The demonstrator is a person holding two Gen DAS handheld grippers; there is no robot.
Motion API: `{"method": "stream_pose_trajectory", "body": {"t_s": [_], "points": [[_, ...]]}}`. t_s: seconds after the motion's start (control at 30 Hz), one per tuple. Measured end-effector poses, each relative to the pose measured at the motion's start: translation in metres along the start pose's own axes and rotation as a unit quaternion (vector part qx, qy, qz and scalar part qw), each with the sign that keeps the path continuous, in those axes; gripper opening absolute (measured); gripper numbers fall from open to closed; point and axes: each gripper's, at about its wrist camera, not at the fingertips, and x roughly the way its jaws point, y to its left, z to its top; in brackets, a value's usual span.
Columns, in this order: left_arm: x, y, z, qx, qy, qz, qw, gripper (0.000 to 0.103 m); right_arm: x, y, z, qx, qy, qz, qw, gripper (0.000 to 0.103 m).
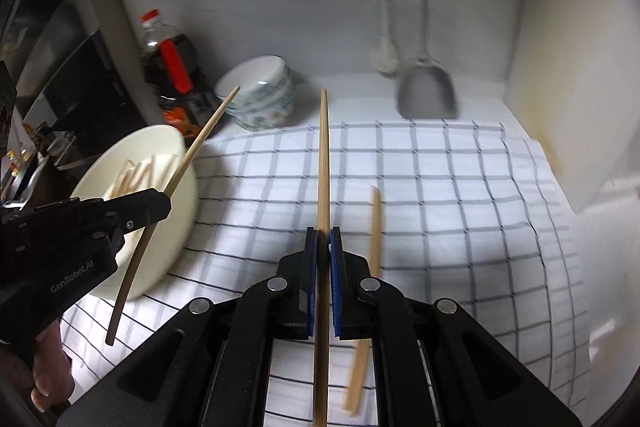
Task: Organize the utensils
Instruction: 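Lift and carry both held chopsticks over the white basin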
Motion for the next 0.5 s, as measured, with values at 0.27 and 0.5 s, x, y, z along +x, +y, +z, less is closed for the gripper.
{"method": "stream_pose_trajectory", "body": {"t_s": [0.27, 0.5], "points": [[-0.024, 0.063, 0.002, -0.043, -0.017, 0.019, 0.9987, 0.007, 0.006, 0.057, 0.023, -0.031, -0.006, 0.027, 0.999, 0.006], [-0.043, 0.118, 0.001, -0.082, -0.039, 0.035, 0.9952, 0.007, 0.016, 0.109, 0.037, -0.066, -0.003, 0.053, 0.996, 0.006]]}}
